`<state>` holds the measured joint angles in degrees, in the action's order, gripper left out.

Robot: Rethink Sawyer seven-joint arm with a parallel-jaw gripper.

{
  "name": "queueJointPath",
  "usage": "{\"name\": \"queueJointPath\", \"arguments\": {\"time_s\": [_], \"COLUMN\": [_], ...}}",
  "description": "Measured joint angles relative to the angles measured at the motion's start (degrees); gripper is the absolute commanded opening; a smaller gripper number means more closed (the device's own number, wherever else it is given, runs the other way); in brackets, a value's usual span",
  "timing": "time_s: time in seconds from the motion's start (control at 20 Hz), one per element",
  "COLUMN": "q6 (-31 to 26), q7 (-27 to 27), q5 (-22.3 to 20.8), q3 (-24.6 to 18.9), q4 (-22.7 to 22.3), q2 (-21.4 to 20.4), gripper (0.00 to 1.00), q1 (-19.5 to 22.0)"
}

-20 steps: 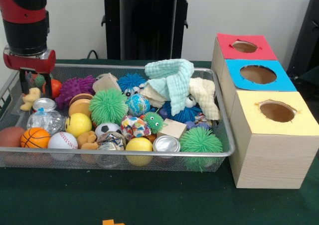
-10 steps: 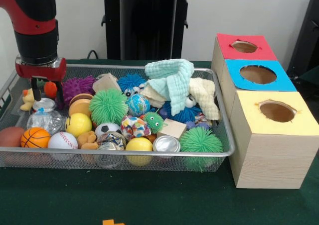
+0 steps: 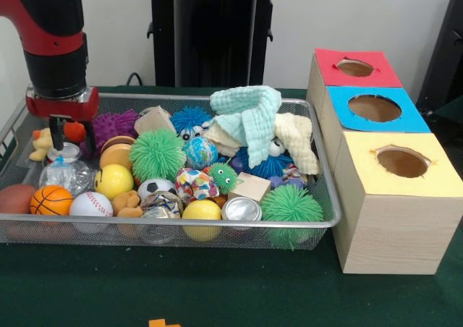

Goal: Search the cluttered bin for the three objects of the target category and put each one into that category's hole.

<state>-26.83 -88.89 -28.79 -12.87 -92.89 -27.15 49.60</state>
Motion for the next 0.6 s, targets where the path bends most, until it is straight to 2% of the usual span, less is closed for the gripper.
{"name": "queueJointPath", "arguments": {"time_s": [0.6], "q6": [0.0], "q7": [0.0], "q5": [1.73], "q3": [0.0], "q4": [1.04], "q2": [0.9], "gripper": [1.0], "q1": [0.0]}}
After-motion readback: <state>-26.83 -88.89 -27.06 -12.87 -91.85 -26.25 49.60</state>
